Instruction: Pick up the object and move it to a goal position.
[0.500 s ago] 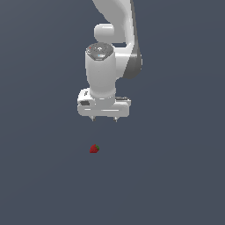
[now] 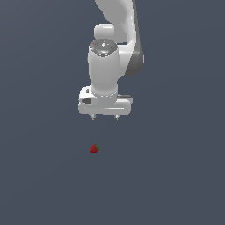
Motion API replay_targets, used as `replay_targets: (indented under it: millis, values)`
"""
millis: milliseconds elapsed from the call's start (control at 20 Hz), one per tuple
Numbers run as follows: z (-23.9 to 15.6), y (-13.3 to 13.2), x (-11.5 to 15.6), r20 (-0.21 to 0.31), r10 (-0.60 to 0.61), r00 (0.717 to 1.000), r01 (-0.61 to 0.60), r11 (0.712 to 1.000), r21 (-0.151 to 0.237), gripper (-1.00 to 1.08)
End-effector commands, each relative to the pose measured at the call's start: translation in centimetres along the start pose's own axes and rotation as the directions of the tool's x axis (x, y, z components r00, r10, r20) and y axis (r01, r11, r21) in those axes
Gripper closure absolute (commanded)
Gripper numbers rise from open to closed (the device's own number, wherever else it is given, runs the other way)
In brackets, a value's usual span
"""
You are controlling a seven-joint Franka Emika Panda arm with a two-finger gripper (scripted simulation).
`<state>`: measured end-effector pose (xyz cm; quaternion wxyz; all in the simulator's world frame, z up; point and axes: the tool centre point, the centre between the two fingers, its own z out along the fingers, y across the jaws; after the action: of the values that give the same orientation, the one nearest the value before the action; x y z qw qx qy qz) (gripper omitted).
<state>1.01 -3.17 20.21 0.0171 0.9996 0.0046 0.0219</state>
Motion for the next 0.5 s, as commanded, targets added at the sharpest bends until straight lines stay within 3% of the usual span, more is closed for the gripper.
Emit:
replay_targets:
  millis: [0, 450]
  values:
    - [-0.14, -0.05, -0.04, 0.000, -0.006, 1.000, 0.006, 1.000, -0.004, -0.92]
    - [0.25, 0.11, 0.22, 0.002, -0.049, 0.999, 0.049, 0.999, -0.004, -0.92]
